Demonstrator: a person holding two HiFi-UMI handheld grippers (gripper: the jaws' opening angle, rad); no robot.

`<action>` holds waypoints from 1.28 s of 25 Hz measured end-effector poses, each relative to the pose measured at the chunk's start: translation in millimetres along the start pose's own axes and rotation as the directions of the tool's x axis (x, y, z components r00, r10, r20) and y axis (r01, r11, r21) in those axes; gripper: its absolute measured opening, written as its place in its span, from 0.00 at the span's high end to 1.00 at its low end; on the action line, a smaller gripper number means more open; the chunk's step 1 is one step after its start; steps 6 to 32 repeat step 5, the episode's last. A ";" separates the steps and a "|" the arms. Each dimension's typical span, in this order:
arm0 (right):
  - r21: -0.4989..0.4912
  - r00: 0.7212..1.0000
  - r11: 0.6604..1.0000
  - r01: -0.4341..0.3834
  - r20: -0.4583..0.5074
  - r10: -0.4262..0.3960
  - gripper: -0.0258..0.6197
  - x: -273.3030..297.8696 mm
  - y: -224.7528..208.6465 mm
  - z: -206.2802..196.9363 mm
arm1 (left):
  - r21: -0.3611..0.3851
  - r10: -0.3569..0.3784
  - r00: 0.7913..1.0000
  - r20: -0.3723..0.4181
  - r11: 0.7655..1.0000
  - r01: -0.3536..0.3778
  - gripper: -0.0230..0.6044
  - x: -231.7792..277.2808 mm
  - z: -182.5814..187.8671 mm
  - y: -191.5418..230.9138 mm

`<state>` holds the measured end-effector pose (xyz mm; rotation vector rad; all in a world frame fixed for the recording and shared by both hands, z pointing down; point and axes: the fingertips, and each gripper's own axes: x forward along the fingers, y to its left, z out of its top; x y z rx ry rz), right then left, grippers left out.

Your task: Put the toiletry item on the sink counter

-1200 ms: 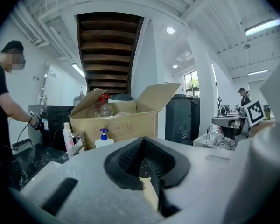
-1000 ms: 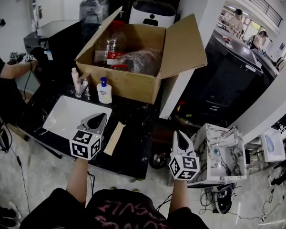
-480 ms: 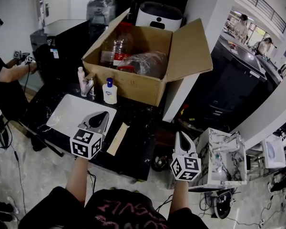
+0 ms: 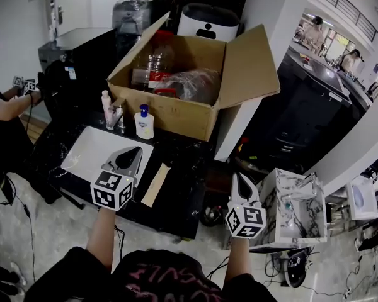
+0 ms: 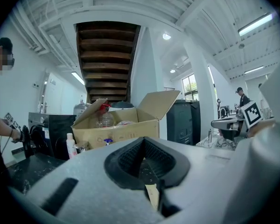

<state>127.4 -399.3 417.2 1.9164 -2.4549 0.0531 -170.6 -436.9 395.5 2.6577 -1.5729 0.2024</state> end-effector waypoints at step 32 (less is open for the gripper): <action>-0.002 1.000 1.000 0.012 0.004 -0.012 0.94 -1.4 -4.3 1.4 | -0.006 -0.013 1.000 0.010 1.000 0.013 0.97 3.2 2.0 -2.8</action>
